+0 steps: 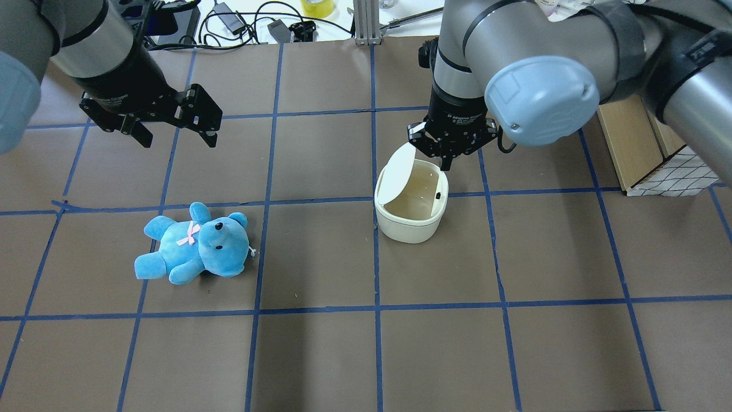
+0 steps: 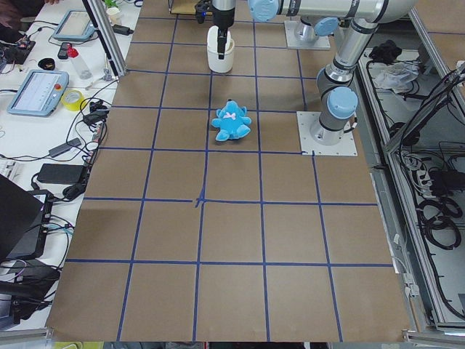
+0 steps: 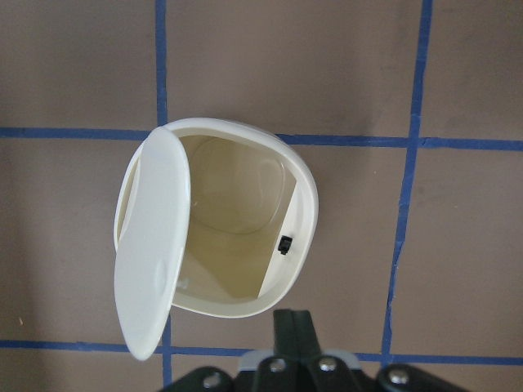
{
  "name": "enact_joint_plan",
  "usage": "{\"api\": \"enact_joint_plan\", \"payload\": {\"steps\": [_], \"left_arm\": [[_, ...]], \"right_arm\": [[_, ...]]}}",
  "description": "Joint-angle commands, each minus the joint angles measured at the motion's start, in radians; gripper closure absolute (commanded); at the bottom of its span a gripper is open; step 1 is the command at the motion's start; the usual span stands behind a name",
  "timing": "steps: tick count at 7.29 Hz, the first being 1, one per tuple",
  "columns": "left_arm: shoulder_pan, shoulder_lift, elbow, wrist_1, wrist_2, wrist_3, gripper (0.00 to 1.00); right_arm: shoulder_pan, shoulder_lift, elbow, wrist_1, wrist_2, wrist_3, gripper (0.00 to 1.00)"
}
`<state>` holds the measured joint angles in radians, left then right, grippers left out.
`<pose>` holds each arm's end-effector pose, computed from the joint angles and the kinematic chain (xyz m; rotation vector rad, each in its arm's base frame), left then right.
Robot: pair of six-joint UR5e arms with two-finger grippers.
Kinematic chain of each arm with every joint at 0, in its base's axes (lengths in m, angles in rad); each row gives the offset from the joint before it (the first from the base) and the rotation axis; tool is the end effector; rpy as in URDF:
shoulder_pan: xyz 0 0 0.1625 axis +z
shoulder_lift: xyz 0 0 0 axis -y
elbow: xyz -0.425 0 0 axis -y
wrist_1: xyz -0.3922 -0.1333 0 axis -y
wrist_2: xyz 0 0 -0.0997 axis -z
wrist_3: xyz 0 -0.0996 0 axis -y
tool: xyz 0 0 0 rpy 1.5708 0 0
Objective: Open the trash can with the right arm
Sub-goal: 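Lift the lid upward with the right gripper, flipping it open, then raise the right gripper away from the open trash can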
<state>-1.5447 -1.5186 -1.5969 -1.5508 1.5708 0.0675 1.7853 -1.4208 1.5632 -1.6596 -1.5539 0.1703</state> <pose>-0.1209 -0.4774 0.5023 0.0650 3.1379 -0.0723 0.2481 -0.5047 0.4223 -0.0686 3.1333 0.0875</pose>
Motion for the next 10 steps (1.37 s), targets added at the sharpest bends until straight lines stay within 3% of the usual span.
{"api": "enact_joint_plan", "payload": {"steps": [1,3,4,5,10], "left_arm": [[0.0,0.0,0.0,0.0,0.0,0.0,0.0],[0.0,0.0,0.0,0.0,0.0,0.0,0.0],[0.0,0.0,0.0,0.0,0.0,0.0,0.0],[0.0,0.0,0.0,0.0,0.0,0.0,0.0],[0.0,0.0,0.0,0.0,0.0,0.0,0.0]], "right_arm": [[-0.014,-0.003,-0.038,0.026,-0.043,-0.063,0.76],[-0.067,-0.02,-0.043,0.026,-0.066,-0.173,0.25],[-0.099,-0.027,-0.043,0.026,-0.06,-0.216,0.05],[-0.116,-0.033,-0.045,0.027,-0.058,-0.236,0.0],[-0.197,-0.043,-0.051,0.029,0.003,-0.409,0.01]]}}
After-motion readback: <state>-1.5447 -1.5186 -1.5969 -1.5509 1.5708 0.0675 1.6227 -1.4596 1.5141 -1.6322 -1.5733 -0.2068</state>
